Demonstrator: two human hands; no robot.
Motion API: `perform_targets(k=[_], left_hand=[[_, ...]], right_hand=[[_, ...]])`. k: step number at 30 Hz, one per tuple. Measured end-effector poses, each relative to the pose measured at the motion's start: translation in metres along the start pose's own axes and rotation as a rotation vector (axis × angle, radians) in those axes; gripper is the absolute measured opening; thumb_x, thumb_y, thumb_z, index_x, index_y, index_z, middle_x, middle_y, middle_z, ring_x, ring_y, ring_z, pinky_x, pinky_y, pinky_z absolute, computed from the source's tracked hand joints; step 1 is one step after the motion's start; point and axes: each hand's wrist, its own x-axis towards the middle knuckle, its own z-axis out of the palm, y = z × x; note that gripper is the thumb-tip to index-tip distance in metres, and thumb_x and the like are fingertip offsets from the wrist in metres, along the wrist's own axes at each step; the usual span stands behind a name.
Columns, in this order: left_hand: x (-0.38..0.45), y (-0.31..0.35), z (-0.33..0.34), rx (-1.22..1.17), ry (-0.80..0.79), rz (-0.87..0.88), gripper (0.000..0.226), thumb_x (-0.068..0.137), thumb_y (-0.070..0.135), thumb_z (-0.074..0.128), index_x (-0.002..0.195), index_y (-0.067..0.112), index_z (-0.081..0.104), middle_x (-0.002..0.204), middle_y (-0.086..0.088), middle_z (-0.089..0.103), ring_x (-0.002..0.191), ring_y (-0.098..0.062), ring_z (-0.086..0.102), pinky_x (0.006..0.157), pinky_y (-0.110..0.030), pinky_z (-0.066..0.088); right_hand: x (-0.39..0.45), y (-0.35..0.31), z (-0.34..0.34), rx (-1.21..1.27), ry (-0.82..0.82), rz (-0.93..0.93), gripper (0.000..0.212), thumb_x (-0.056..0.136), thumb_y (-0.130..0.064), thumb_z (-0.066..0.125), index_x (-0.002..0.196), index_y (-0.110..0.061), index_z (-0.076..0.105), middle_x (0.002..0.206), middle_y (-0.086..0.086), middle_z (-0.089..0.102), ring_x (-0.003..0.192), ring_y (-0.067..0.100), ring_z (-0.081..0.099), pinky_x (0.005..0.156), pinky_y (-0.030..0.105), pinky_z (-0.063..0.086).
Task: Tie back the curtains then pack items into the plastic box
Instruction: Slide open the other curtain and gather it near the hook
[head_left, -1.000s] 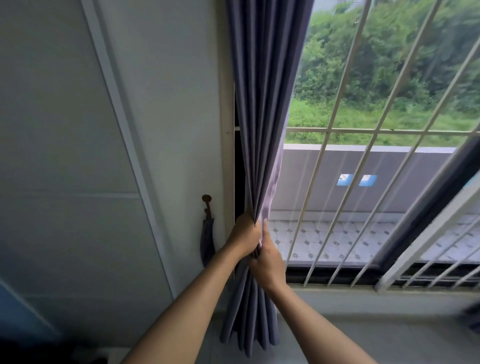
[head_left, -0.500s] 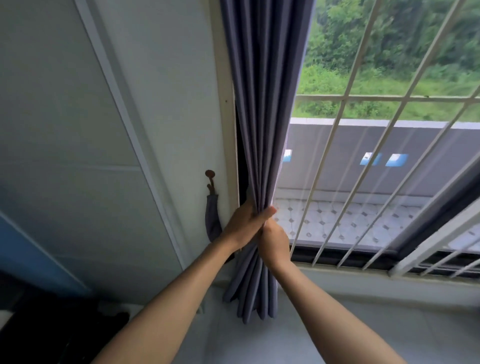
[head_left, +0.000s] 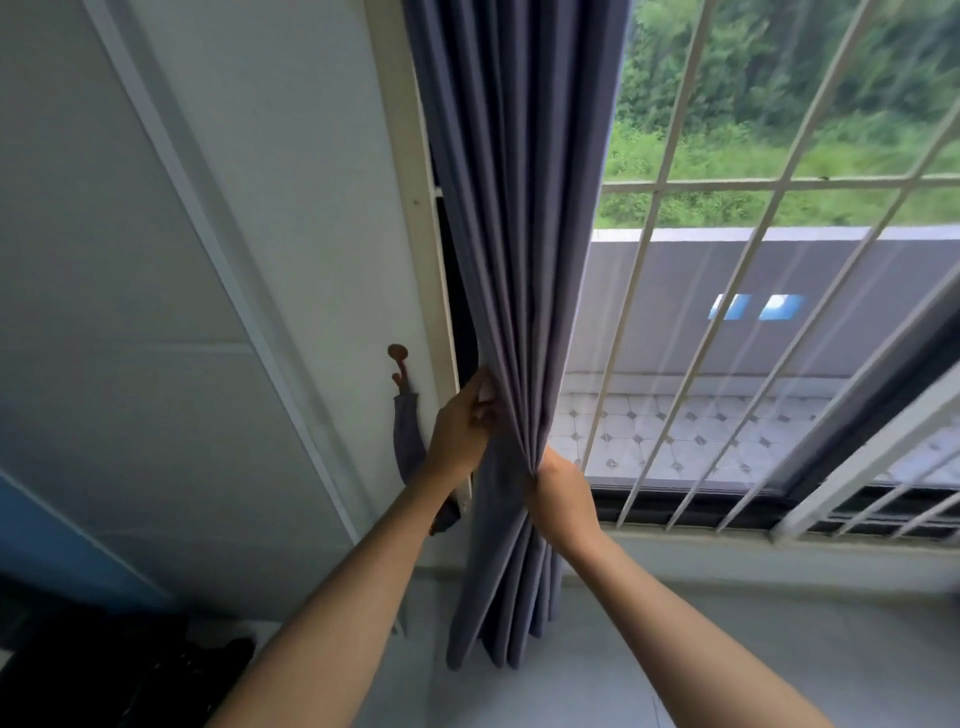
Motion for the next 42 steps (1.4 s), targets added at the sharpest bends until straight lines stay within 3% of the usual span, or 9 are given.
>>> perform_targets(k=[7,11,14,18,22,28,31,34,42], left_hand=[[0.049,-0.003,-0.017,-0.123,-0.305,-0.034,0.083,0.067,0.022,0.084,0.139,0.017,0.043,0.126,0.001,0.061,0.108,-0.020,0.062,0.085,-0.035,0.054],[0.067,0.011,-0.024,-0.083,-0.522,-0.027,0.069,0.071,0.000,0.079,0.131,0.017,0.048,0.108,0.012,0.065,0.097,-0.008,0.063,0.074,-0.015,0.052],[0.075,0.016,-0.023,-0.113,-0.725,-0.103,0.060,0.072,-0.001,0.076,0.124,0.016,0.053,0.107,0.003,0.069,0.099,-0.011,0.066,0.083,-0.027,0.055],[0.071,0.028,-0.024,-0.187,-0.830,-0.227,0.037,0.080,-0.010,0.066,0.110,0.010,0.059,0.087,0.008,0.070,0.075,0.001,0.066,0.060,-0.013,0.049],[0.062,0.023,-0.020,-0.228,-0.681,-0.254,0.035,0.081,-0.001,0.070,0.114,0.006,0.062,0.098,-0.001,0.070,0.091,-0.013,0.067,0.073,-0.021,0.055],[0.003,-0.001,0.022,-0.102,0.112,-0.168,0.044,0.071,0.043,0.063,0.065,-0.001,0.060,0.061,-0.013,0.063,0.056,-0.022,0.056,0.055,-0.029,0.041],[-0.024,0.016,0.031,-0.004,0.300,-0.079,0.036,0.086,0.019,0.059,0.053,0.012,0.046,0.049,0.002,0.048,0.049,-0.012,0.044,0.048,-0.017,0.032],[-0.030,0.021,0.031,0.075,0.343,-0.078,0.041,0.084,0.007,0.055,0.051,0.021,0.036,0.047,0.005,0.042,0.052,-0.013,0.043,0.049,-0.025,0.020],[-0.042,0.013,0.021,0.027,0.178,-0.113,0.019,0.091,0.017,0.053,0.091,0.000,0.061,0.083,-0.014,0.068,0.082,-0.027,0.066,0.076,-0.039,0.051]], right_hand=[[-0.007,0.014,-0.013,0.057,-0.052,0.152,0.030,0.079,0.005,0.046,0.101,-0.004,0.065,0.095,0.008,0.068,0.090,0.029,0.062,0.069,0.033,0.046],[-0.002,0.021,-0.026,0.058,-0.125,0.287,0.029,0.079,0.004,0.046,0.103,0.000,0.062,0.101,0.015,0.065,0.098,0.029,0.061,0.073,0.037,0.047],[-0.003,0.022,-0.036,0.110,-0.148,0.332,0.033,0.083,0.004,0.044,0.110,-0.005,0.060,0.103,0.010,0.062,0.099,0.025,0.058,0.074,0.036,0.046],[-0.004,0.027,-0.031,0.093,-0.101,0.372,0.031,0.079,0.007,0.042,0.103,-0.002,0.059,0.104,0.018,0.063,0.101,0.037,0.058,0.075,0.040,0.048],[-0.007,0.023,-0.017,-0.087,0.034,0.273,0.033,0.083,0.001,0.044,0.112,-0.004,0.059,0.108,0.017,0.064,0.097,0.039,0.058,0.065,0.030,0.034],[-0.010,0.021,0.008,-0.154,0.026,0.272,0.044,0.097,-0.011,0.030,0.140,-0.019,0.027,0.118,0.016,0.060,0.094,0.043,0.060,0.066,0.034,0.033],[-0.007,0.015,0.011,-0.166,0.001,0.239,0.040,0.101,-0.027,0.027,0.138,-0.011,0.025,0.114,0.020,0.059,0.089,0.043,0.060,0.068,0.043,0.045],[-0.002,0.012,0.015,-0.169,-0.023,0.237,0.047,0.102,-0.032,0.027,0.145,-0.014,0.019,0.117,0.016,0.056,0.090,0.040,0.059,0.072,0.047,0.050],[0.002,0.023,0.030,-0.341,-0.079,0.067,0.098,0.098,-0.009,0.041,0.130,-0.028,-0.049,0.115,0.015,0.048,0.080,0.035,0.059,0.058,0.041,0.047]])
